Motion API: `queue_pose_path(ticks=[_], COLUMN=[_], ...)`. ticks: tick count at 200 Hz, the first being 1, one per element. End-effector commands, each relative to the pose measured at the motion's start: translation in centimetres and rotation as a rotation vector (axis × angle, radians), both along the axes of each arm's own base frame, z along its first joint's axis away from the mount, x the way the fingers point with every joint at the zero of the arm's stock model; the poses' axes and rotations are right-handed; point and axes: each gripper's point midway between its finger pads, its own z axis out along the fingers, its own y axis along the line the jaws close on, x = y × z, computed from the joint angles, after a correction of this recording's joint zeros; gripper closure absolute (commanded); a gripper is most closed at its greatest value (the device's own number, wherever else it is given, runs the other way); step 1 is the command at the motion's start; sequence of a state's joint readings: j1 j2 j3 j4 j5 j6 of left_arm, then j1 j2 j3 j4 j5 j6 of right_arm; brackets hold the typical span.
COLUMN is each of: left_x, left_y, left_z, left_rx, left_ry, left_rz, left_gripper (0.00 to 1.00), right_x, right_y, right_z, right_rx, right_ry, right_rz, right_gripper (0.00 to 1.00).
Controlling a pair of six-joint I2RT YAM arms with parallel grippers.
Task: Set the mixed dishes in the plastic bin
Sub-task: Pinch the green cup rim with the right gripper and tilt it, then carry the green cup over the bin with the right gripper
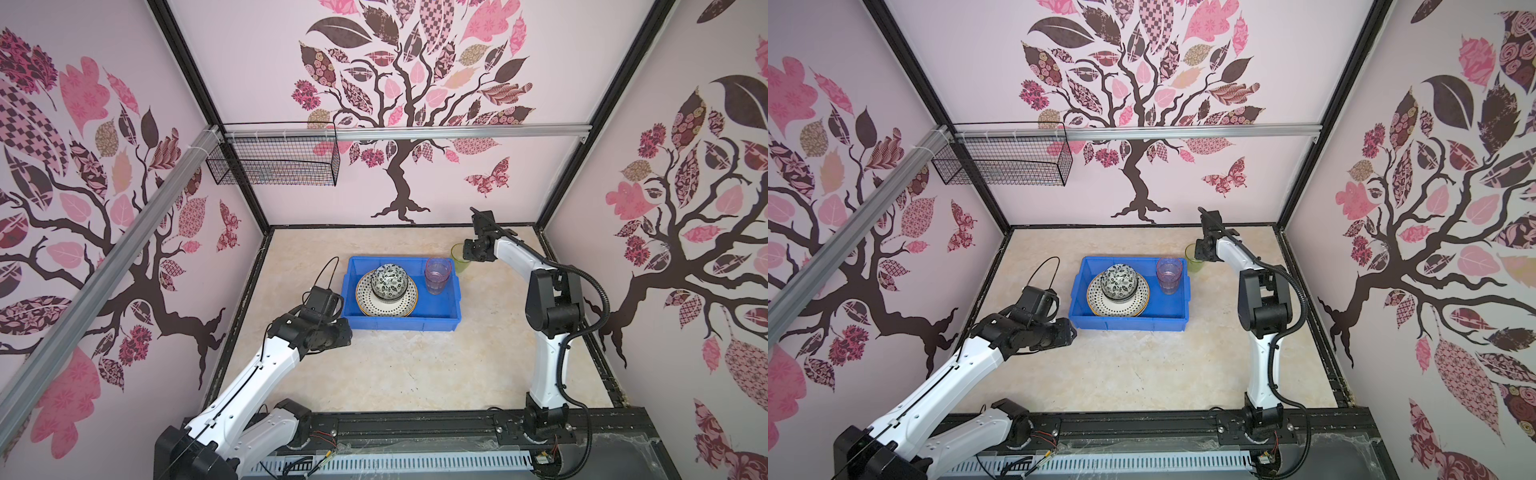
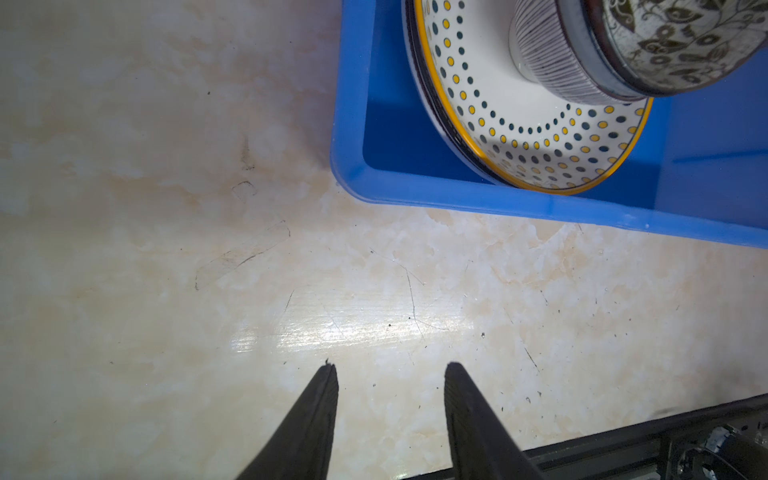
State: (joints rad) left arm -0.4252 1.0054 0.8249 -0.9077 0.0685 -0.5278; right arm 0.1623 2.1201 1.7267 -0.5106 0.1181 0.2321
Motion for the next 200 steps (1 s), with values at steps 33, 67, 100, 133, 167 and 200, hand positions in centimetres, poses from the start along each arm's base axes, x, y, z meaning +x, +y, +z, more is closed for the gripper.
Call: queue_pose_path(ticks=[33,67,100,133,167,200], left_x=[-0.2,-0.7,-0.9,-1.0,-1.1,-1.3], left_y=[0.2,0.3,0.4,0.3,0.3,0.3], left_z=[1.7,1.9,2.0,2.0,2.2,2.2], left_rx=[-0.031,-0.038,-0.044,-0.051,-0.058,-0.062], left_ry=[-0.051,-0.056,-0.061,-0.064,-0.070,-0.071], left_rz=[0.015,0.015,0.016,0.016,0.014,0.012], left_gripper=[0.54,0.54,0.53,0.53,0.53,0.53], right_x=[-1.9,-2.9,-4.0,-5.0,-5.9,-6.8], right_y=[-0.7,-0.8,-0.9,-0.7,-0.4,0.4], right_z=[3.3,5.0,6.9,9.3,11.8,14.2], right_rx=[-0.003,0.010,0.022,0.040,0.048,0.059], right_ry=[-0.037,-0.071,-0.103,-0.144,-0.189,-0.233], right_rz=[-0.014,-0.024,-0.023,-0.014,-0.003,0.018], right_gripper=[1.00,1.00,1.00,1.00,1.00,1.00])
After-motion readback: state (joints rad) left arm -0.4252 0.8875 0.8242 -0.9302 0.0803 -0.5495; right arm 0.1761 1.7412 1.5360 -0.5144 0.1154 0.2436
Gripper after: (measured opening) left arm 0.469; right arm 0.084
